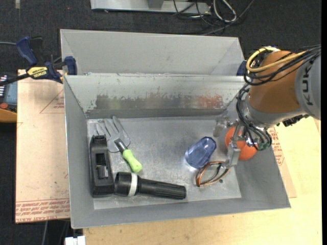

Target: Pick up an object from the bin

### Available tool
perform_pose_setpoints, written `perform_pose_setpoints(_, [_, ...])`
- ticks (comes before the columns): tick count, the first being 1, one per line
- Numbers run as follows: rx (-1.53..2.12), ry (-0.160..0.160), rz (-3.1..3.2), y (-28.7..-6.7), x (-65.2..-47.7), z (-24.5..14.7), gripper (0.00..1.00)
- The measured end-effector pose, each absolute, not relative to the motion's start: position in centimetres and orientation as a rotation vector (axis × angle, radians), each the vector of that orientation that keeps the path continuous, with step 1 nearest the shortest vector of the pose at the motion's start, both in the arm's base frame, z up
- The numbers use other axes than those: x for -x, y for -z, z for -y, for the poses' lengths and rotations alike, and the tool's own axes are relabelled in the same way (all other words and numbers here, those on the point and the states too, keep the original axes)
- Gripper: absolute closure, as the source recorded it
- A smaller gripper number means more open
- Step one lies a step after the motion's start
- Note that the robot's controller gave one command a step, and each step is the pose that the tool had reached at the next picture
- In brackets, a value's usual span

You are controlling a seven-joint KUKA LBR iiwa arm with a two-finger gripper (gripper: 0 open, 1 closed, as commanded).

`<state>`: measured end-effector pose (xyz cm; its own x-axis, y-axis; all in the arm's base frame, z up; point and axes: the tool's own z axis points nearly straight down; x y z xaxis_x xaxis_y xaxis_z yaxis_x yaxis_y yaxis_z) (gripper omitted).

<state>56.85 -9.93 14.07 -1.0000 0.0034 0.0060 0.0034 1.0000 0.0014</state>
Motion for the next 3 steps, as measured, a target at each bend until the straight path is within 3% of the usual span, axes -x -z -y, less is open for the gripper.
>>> perform_pose_setpoints(1, [0.0,0.001,3.143,-14.5,-57.0,9.9,0.0])
perform_pose_setpoints(2, [-0.495,0.004,3.109,-8.9,-57.9,6.0,0.0])
perform_pose_setpoints(3, [-0.517,0.001,3.104,-13.1,-57.0,5.5,0.0])
